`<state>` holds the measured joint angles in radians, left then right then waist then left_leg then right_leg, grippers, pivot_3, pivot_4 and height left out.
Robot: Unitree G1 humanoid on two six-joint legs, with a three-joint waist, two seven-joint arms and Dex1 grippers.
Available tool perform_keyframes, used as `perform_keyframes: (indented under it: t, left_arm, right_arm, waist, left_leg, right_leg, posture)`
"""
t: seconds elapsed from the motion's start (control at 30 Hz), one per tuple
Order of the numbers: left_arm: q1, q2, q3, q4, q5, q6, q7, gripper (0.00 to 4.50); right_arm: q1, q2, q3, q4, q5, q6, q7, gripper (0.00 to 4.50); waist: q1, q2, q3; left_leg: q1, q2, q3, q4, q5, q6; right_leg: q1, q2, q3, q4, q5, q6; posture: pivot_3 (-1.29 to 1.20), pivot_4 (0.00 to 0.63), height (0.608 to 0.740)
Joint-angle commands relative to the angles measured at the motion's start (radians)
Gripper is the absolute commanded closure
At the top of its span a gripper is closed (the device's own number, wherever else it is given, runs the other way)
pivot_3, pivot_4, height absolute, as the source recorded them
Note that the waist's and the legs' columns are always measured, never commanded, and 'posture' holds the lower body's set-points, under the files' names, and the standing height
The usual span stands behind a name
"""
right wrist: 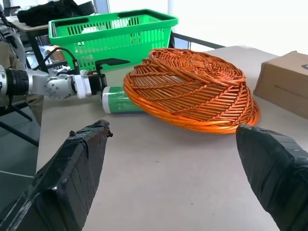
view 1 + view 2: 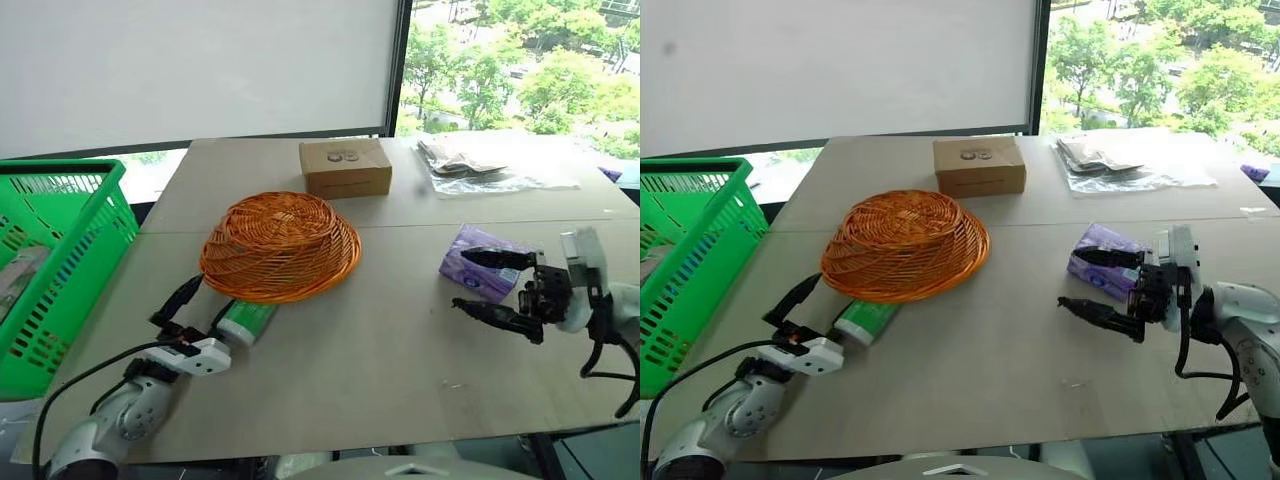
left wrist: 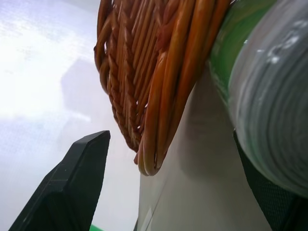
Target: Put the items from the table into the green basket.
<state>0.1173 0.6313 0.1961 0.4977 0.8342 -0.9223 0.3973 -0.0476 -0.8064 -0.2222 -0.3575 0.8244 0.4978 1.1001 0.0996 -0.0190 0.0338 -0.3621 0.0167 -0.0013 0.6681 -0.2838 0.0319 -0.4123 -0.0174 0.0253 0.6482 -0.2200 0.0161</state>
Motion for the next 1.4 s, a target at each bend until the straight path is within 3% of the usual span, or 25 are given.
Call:
perform_keyframes:
  t: [0.03, 0.33, 0.87, 0.97, 1.07, 1.2, 1.33, 1.4]
  left_arm:
    - [-0.017, -0.018, -0.035, -0.045, -0.003, 0.069, 0.067, 0.18]
    - [-0.074, -0.031, -0.044, -0.127, -0.128, 0.186, 0.047, 0.18]
    - [-0.178, -0.031, -0.208, -0.033, -0.072, 0.182, 0.178, 0.18]
    - [-0.185, -0.012, -0.229, -0.031, -0.069, 0.15, 0.194, 0.94]
    - [-0.199, -0.006, -0.245, -0.018, -0.095, 0.124, 0.181, 2.44]
    - [-0.214, -0.007, -0.244, -0.044, -0.129, 0.112, 0.17, 3.97]
    - [-0.252, -0.01, -0.206, -0.098, -0.231, 0.153, 0.096, 3.98]
    - [-0.302, -0.043, -0.17, -0.141, -0.422, 0.237, -0.027, 3.98]
  right_arm:
    - [-0.046, -0.029, -0.045, 0.015, 0.044, 0.064, -0.018, 0.0]
    - [-0.099, -0.029, -0.034, -0.001, 0.092, 0.169, -0.035, 0.0]
    - [-0.219, -0.057, -0.036, 0.008, 0.105, 0.256, -0.057, 0.0]
    - [-0.214, -0.066, -0.042, -0.014, 0.134, 0.294, -0.064, 0.0]
    - [-0.244, -0.086, -0.04, 0.004, 0.142, 0.315, -0.042, 0.0]
    - [-0.29, -0.092, -0.015, 0.056, 0.112, 0.303, -0.013, 0.0]
    - [-0.294, -0.066, -0.001, 0.057, 0.106, 0.294, -0.01, 0.0]
    - [-0.288, -0.05, 0.003, 0.056, 0.099, 0.281, -0.013, 0.0]
  waist:
    - [0.008, 0.002, -0.002]
    - [0.034, 0.004, -0.003]
    - [0.061, 0.003, -0.005]
    - [0.067, 0.002, -0.005]
    - [0.079, 0.003, -0.006]
    - [0.085, 0.004, -0.01]
    - [0.09, 0.002, -0.015]
    - [0.096, 0.002, -0.015]
  left_leg:
    - [0.0, 0.0, 0.0, 0.0, 0.0, 0.0]
    - [-0.003, 0.0, -0.001, -0.001, 0.0, 0.0]
    - [-0.006, 0.0, -0.002, -0.001, 0.0, 0.0]
    - [-0.007, 0.0, -0.002, -0.001, 0.0, 0.0]
    - [-0.009, 0.0, -0.002, -0.001, 0.0, 0.0]
    - [-0.011, 0.002, -0.001, -0.001, 0.0, 0.0]
    - [-0.018, 0.002, 0.0, -0.001, 0.0, 0.0]
    - [-0.02, 0.002, 0.0, 0.0, 0.0, 0.0]
  right_leg:
    - [0.0, -0.001, 0.0, 0.0, 0.0, 0.0]
    - [0.0, -0.002, -0.002, 0.0, 0.0, -0.001]
    - [-0.002, -0.004, -0.004, -0.002, 0.0, -0.002]
    - [-0.002, -0.005, -0.005, -0.003, 0.001, -0.002]
    - [-0.004, -0.006, -0.005, -0.003, 0.001, -0.002]
    - [-0.005, -0.01, -0.011, -0.003, -0.001, -0.006]
    - [-0.01, -0.012, -0.013, -0.003, -0.001, -0.005]
    - [-0.011, -0.013, -0.014, -0.003, 0.001, -0.003]
  posture:
    - [0.15, 0.016, 0.74]
    - [0.17, 0.015, 0.74]
    - [0.19, 0.0, 0.74]
    - [0.2, 0.0, 0.74]
    - [0.21, 0.0, 0.74]
    - [0.22, 0.0, 0.74]
    - [0.22, 0.0, 0.74]
    - [0.21, 0.0, 0.74]
